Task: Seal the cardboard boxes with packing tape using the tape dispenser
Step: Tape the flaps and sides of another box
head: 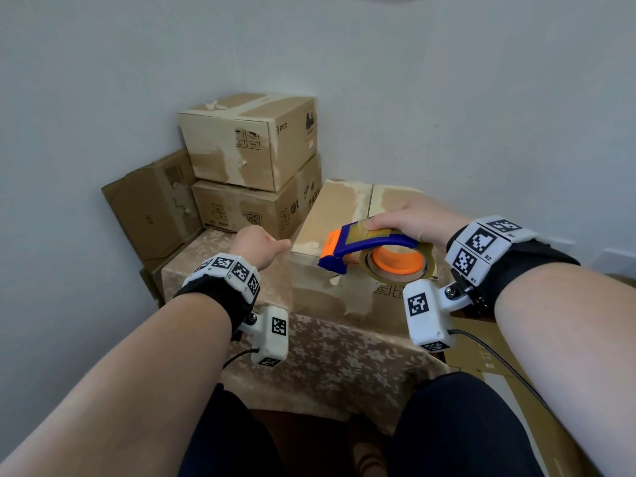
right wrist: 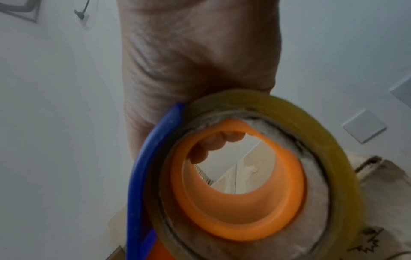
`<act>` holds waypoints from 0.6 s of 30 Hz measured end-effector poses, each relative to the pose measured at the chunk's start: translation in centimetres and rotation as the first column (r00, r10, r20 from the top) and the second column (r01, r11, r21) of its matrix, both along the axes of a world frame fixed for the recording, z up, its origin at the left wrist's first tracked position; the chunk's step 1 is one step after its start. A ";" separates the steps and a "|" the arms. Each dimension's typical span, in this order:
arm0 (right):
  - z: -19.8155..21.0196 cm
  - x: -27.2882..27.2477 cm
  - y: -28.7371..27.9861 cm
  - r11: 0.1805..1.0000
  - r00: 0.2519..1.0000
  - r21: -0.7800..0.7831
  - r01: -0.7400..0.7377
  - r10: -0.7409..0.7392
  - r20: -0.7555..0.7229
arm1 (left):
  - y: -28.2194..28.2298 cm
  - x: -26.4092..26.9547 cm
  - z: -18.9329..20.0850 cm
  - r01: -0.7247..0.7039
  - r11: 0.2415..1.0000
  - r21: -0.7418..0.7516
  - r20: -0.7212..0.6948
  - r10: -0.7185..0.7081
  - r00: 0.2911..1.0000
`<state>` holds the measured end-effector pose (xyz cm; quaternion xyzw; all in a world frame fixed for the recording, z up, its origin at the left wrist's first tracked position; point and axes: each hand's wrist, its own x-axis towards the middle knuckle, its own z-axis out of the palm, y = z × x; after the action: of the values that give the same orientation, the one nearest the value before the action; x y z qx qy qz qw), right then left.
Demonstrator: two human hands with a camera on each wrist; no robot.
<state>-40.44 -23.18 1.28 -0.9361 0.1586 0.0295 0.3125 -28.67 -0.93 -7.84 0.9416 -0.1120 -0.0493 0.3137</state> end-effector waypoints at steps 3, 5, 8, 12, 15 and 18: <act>0.0 0.1 0.0 1.000 1.000 -0.002 0.003 -0.003 -0.002 | 0.0 0.2 -0.2 0.004 1.000 0.001 -0.019 -0.004 1.000; -0.1 0.1 0.0 1.000 1.000 -0.011 0.003 -0.003 -0.005 | 0.0 0.3 -0.4 0.007 1.000 0.014 -0.022 -0.007 1.000; -0.1 0.2 0.1 1.000 1.000 -0.013 -0.002 0.001 -0.023 | 0.1 0.4 -0.6 0.013 1.000 0.009 -0.034 -0.012 0.999; -0.1 0.2 0.1 1.000 1.000 -0.009 0.004 -0.004 -0.016 | 0.0 0.6 -0.8 0.006 1.000 -0.014 -0.069 -0.007 0.998; 0.1 0.1 0.2 0.999 0.999 -0.033 -0.007 0.006 -0.033 | 0.0 0.7 -0.9 -0.007 1.000 -0.028 -0.074 0.005 0.997; 0.3 0.0 0.4 0.998 0.998 -0.058 -0.022 0.019 -0.058 | -0.1 0.5 -0.8 -0.019 0.999 -0.030 -0.079 0.017 0.997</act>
<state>-40.45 -22.74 1.61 -0.9453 0.1588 0.0549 0.2797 -28.17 -1.02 -8.68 0.9350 -0.0917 -0.0818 0.3326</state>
